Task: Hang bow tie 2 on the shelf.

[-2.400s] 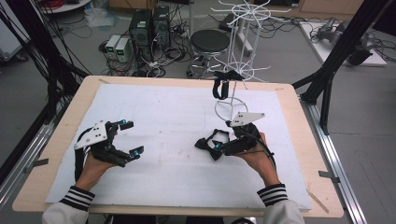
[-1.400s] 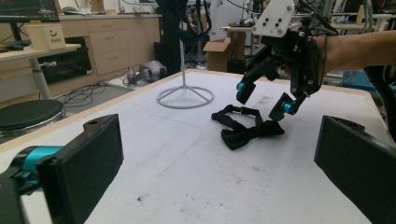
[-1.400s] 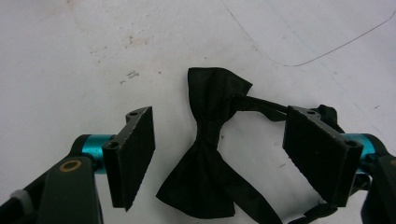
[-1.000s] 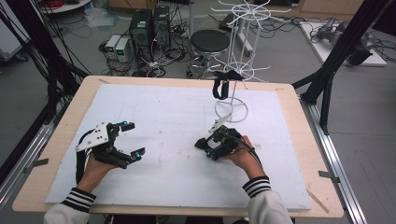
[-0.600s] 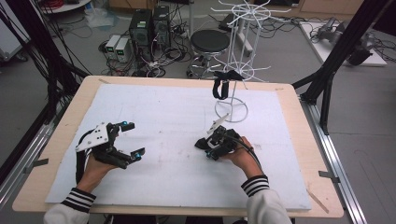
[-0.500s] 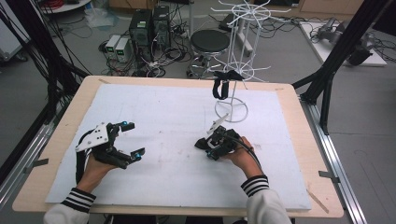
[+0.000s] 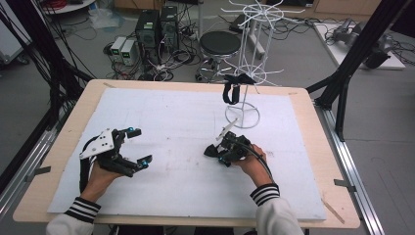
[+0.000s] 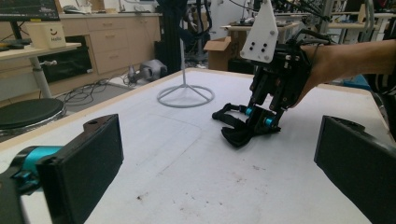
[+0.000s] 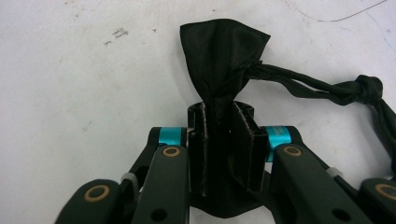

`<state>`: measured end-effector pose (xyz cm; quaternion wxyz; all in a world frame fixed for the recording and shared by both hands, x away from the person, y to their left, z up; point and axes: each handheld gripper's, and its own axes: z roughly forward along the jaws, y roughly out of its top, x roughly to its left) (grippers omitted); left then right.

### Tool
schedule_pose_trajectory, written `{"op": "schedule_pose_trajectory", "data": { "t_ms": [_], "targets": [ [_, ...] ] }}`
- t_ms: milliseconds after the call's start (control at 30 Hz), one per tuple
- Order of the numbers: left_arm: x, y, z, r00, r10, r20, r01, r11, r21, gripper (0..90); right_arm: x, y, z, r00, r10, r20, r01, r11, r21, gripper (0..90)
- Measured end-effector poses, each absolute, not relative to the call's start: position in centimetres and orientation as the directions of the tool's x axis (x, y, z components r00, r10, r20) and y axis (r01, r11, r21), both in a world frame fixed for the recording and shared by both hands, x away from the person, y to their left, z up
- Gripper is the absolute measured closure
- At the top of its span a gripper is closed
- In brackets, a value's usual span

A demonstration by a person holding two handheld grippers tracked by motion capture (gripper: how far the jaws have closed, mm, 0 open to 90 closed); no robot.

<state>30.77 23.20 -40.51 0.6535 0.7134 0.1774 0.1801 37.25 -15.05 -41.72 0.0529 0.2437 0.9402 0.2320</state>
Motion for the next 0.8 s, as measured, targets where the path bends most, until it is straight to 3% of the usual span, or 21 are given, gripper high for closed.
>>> {"op": "schedule_pose_trajectory", "data": {
  "t_ms": [400,800],
  "targets": [
    [30.8,23.2,-40.5,0.872,0.489,0.026,0.019,-0.087,0.996,1.8,36.9,-15.7,-41.0,-0.866,0.499,0.024,0.445,0.75,0.488,77.4],
    [30.7,23.3,-40.5,0.871,0.491,0.023,0.022,-0.086,0.996,1.7,35.8,-17.5,-38.9,-0.848,0.529,0.038,0.433,0.649,0.625,77.4]
  ]
}}
